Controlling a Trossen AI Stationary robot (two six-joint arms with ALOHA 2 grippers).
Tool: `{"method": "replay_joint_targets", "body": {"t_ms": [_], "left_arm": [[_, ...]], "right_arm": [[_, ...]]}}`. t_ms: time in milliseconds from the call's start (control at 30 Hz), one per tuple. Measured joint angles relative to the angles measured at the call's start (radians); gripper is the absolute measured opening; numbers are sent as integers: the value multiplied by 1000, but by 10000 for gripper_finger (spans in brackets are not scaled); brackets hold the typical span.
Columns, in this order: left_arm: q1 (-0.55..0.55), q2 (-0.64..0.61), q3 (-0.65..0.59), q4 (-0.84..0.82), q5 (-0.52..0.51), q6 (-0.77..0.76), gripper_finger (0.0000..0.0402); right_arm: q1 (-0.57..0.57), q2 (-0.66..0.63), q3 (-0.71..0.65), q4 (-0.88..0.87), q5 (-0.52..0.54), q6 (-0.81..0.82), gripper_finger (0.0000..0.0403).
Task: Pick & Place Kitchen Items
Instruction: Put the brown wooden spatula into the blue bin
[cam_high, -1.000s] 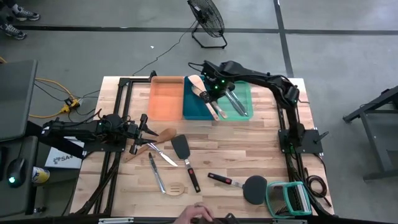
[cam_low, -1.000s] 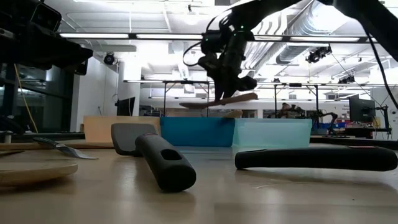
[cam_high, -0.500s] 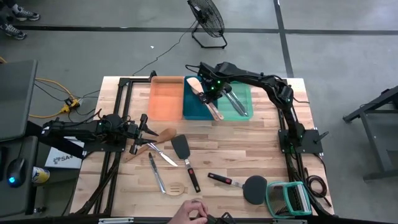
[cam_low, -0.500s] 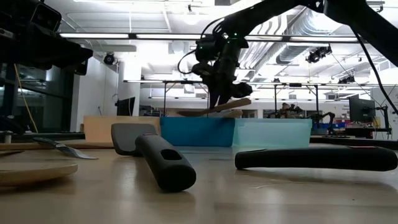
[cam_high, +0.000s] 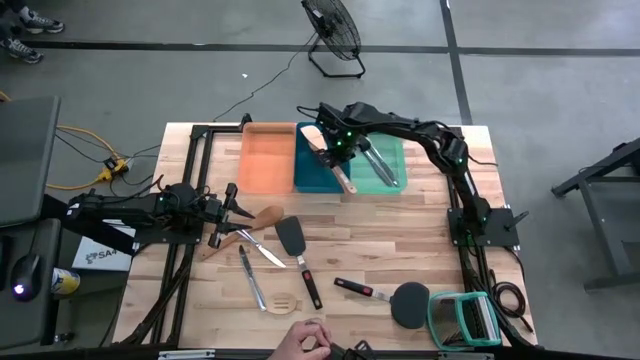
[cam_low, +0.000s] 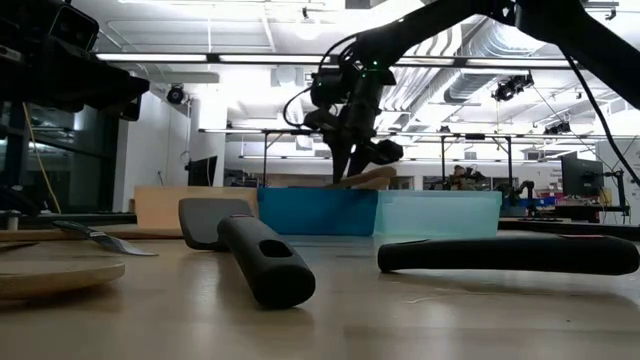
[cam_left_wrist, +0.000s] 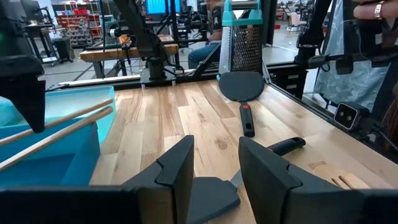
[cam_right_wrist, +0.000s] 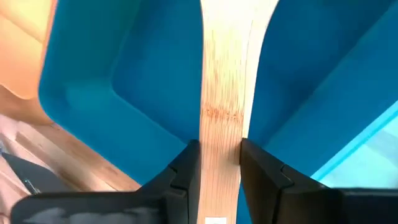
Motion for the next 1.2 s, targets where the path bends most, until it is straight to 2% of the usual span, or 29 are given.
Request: {"method": "replay_joint_targets", "body": {"t_ms": [100, 1200], "left_arm": [[0, 0, 0, 0, 0, 0, 125], [0, 0, 0, 0, 0, 0, 125]], "right_arm": [[0, 0, 0, 5, 28, -1, 93], [2, 10, 0, -8, 10, -68, 103]]}}
